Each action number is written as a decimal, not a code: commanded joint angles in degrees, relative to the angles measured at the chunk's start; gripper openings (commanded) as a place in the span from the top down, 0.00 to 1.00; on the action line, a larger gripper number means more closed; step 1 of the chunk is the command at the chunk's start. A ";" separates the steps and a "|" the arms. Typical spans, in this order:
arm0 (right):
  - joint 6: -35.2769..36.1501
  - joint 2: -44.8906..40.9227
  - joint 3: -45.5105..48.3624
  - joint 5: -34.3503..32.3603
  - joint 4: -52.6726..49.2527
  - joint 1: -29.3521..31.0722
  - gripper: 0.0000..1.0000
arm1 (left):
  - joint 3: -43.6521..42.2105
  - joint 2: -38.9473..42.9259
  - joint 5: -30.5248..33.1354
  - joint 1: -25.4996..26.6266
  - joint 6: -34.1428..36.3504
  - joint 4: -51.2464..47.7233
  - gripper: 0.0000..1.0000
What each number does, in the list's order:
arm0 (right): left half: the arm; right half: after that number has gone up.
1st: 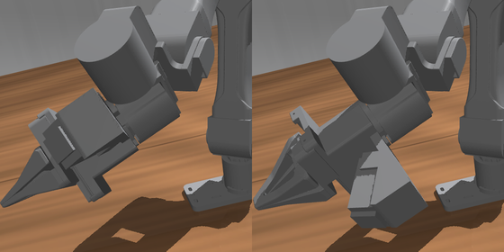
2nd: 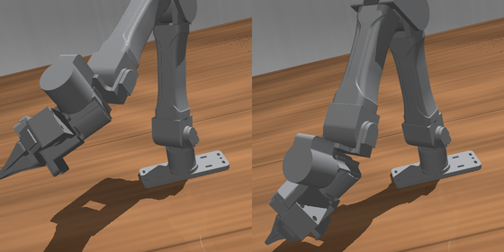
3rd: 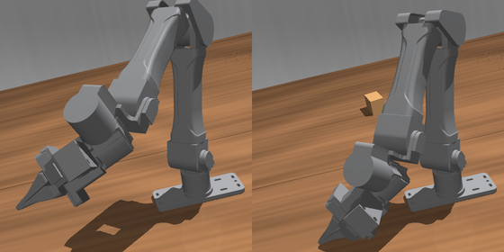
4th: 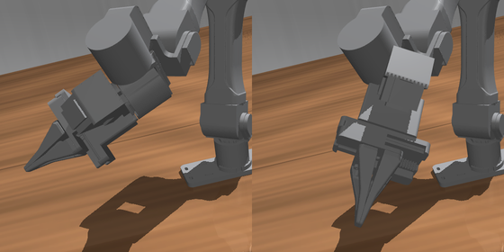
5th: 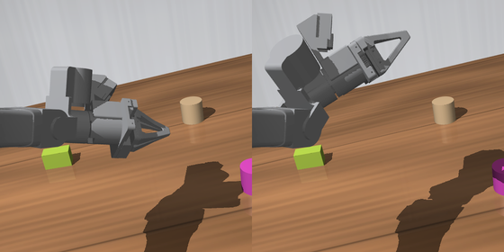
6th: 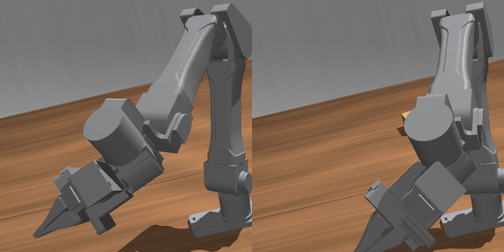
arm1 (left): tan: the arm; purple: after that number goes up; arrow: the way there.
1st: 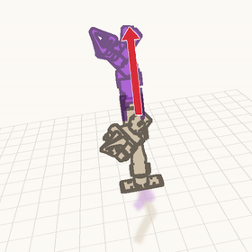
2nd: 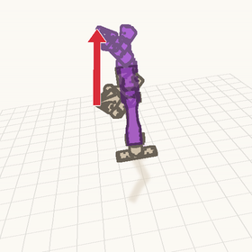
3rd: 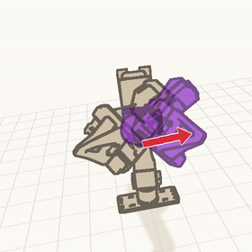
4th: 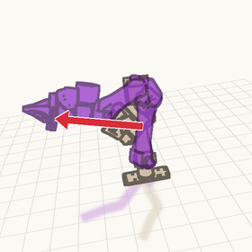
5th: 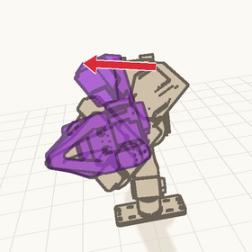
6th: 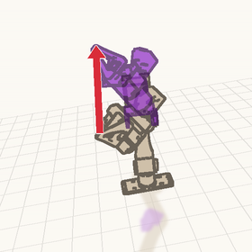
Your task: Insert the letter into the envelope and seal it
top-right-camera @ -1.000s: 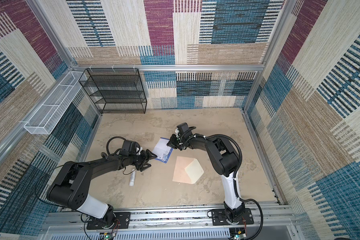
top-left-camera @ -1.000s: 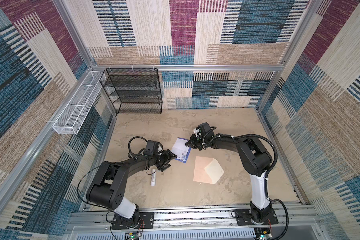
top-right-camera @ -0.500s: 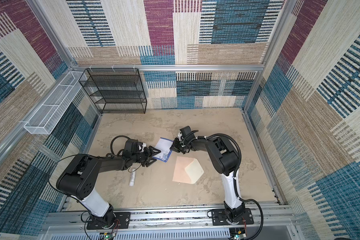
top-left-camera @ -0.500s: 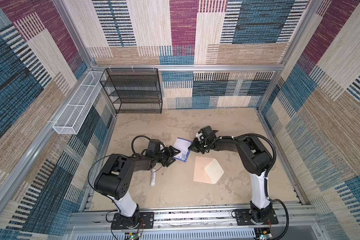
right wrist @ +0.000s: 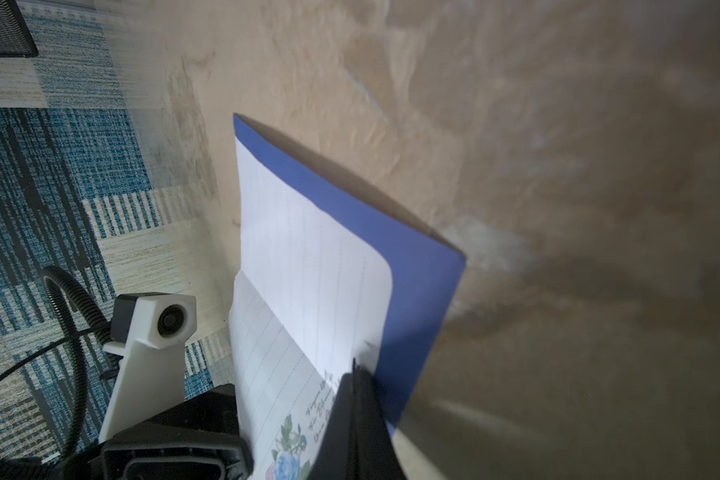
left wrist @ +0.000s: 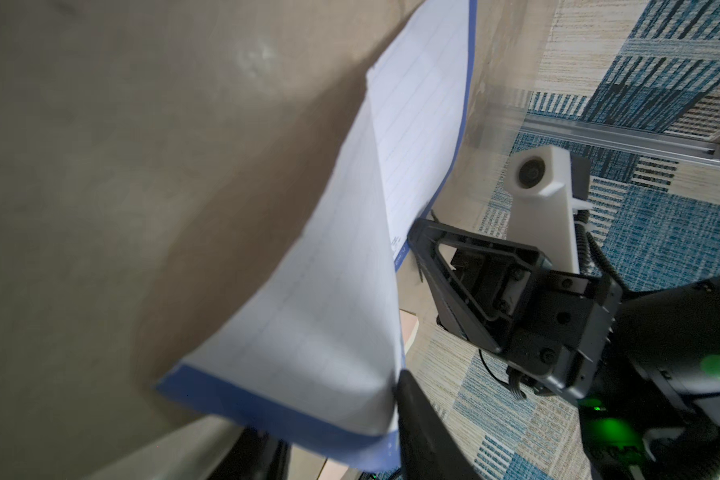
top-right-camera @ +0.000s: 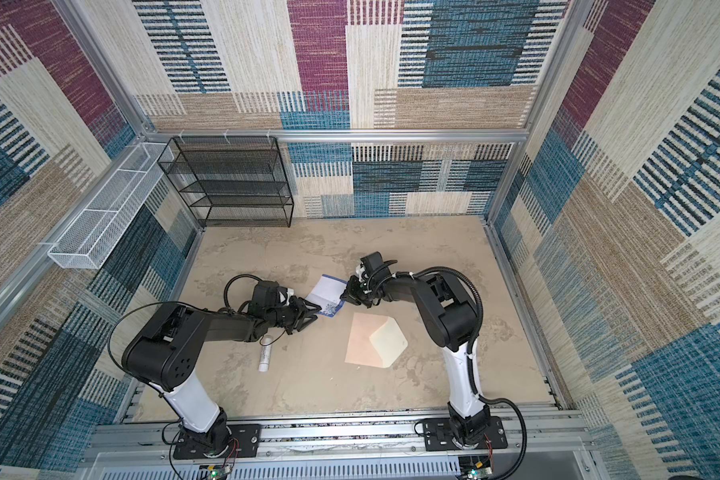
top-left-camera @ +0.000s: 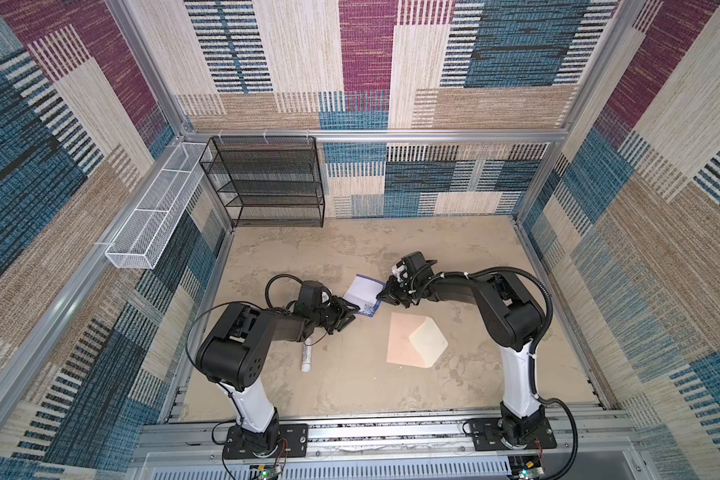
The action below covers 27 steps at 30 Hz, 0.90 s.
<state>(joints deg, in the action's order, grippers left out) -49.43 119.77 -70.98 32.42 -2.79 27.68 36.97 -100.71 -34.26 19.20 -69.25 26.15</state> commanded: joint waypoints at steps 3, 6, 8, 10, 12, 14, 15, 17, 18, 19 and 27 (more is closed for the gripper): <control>0.47 -0.20 -0.30 -0.87 -2.71 0.01 1.00 | 0.42 -0.28 1.57 -0.02 -1.50 -0.90 0.65; 0.69 -0.50 -0.32 -1.11 -2.91 -0.08 1.00 | 0.96 0.82 1.57 0.04 -0.94 -2.52 0.66; 0.77 -0.67 -0.23 -1.15 -3.01 -0.08 1.00 | 1.59 2.06 1.69 -0.05 0.17 -4.88 0.68; 0.83 -0.75 -0.24 -1.17 -3.10 -0.08 1.00 | 2.32 3.20 2.29 -0.10 1.42 -7.23 0.66; 0.92 -0.80 -0.21 -1.17 -3.02 -0.17 1.00 | 2.84 4.27 3.07 -0.07 2.22 -9.33 0.60; 0.93 -0.80 -0.12 -1.08 -3.01 -0.17 1.00 | 3.32 4.95 3.56 -0.04 2.80 -10.50 0.57; 0.92 -0.84 -0.17 -1.05 -2.94 -0.17 1.00 | 3.37 5.07 3.64 -0.06 2.89 -10.77 0.56; 0.92 -0.77 0.03 -1.10 -2.93 -0.16 1.00 | 3.48 5.08 3.63 -0.06 2.89 -10.84 0.56; 0.92 -0.74 0.08 -0.99 -2.84 -0.17 1.00 | 3.44 5.14 3.62 -0.12 2.82 -10.71 0.56; 0.92 -0.76 0.13 -0.87 -2.76 -0.17 1.00 | 3.35 5.15 3.66 -0.10 2.85 -10.69 0.58; 0.99 -0.66 -0.04 -0.70 -2.75 -0.17 1.00 | 3.63 5.08 4.11 -0.09 2.73 -9.85 0.74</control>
<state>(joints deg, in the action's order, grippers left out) -48.80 119.33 -71.00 32.42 -4.25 27.57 40.07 -95.66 -30.55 19.18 -67.48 15.75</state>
